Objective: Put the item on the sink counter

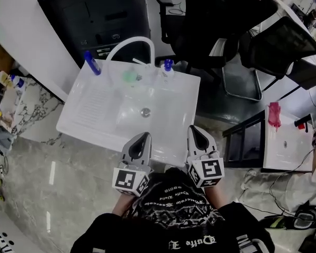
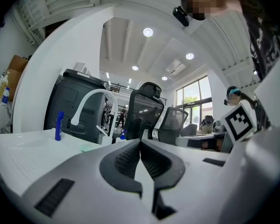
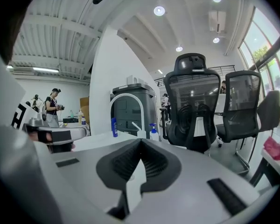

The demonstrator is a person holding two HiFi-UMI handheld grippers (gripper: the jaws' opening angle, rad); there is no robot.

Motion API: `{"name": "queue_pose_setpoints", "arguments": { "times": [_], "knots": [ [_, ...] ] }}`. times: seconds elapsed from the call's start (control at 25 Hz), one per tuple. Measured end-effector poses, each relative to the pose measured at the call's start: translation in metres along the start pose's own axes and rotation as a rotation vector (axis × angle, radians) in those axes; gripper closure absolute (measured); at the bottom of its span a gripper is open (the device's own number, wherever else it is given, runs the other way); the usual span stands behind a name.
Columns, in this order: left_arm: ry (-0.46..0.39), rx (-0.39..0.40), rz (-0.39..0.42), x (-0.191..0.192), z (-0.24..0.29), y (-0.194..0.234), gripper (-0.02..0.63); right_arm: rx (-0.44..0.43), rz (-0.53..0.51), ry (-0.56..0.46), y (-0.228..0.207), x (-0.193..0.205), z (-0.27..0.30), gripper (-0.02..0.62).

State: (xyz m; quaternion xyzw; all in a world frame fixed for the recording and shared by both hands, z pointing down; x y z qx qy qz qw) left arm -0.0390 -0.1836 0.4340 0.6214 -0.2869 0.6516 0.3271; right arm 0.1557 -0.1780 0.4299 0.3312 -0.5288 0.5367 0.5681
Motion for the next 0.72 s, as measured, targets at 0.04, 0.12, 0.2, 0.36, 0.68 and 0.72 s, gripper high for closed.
{"name": "queue_pose_setpoints", "arguments": {
  "times": [0.04, 0.12, 0.2, 0.36, 0.68, 0.72],
  "knots": [
    [0.005, 0.003, 0.004, 0.0, 0.0, -0.001, 0.598, -0.004, -0.004, 0.0, 0.001, 0.0, -0.001, 0.597],
    [0.017, 0.01, 0.012, 0.001, 0.0, -0.004, 0.598, -0.009, -0.014, 0.003, 0.004, 0.002, -0.003, 0.597],
    [0.015, 0.009, 0.013, 0.0, -0.001, -0.006, 0.598, -0.015, -0.024, 0.006, 0.005, 0.004, -0.005, 0.597],
    [0.006, 0.006, 0.013, 0.002, -0.001, -0.01, 0.598, -0.028, -0.037, 0.0, 0.004, 0.003, -0.006, 0.597],
    [0.014, -0.009, 0.002, 0.002, -0.004, -0.011, 0.598, -0.044, -0.07, 0.004, 0.008, 0.001, -0.009, 0.597],
    [0.014, -0.012, 0.0, 0.002, -0.006, -0.01, 0.598, -0.048, -0.074, 0.006, 0.009, 0.002, -0.009, 0.597]
  ]
}}
Point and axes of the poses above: the fingertips, and each gripper's own axes: z forward along the fingers, y to its left, x out of its underside, the point moved 6 cm from there along -z, backward along the fingers, and after that the axes turned 10 degrees about z, right-handed, at the moved point
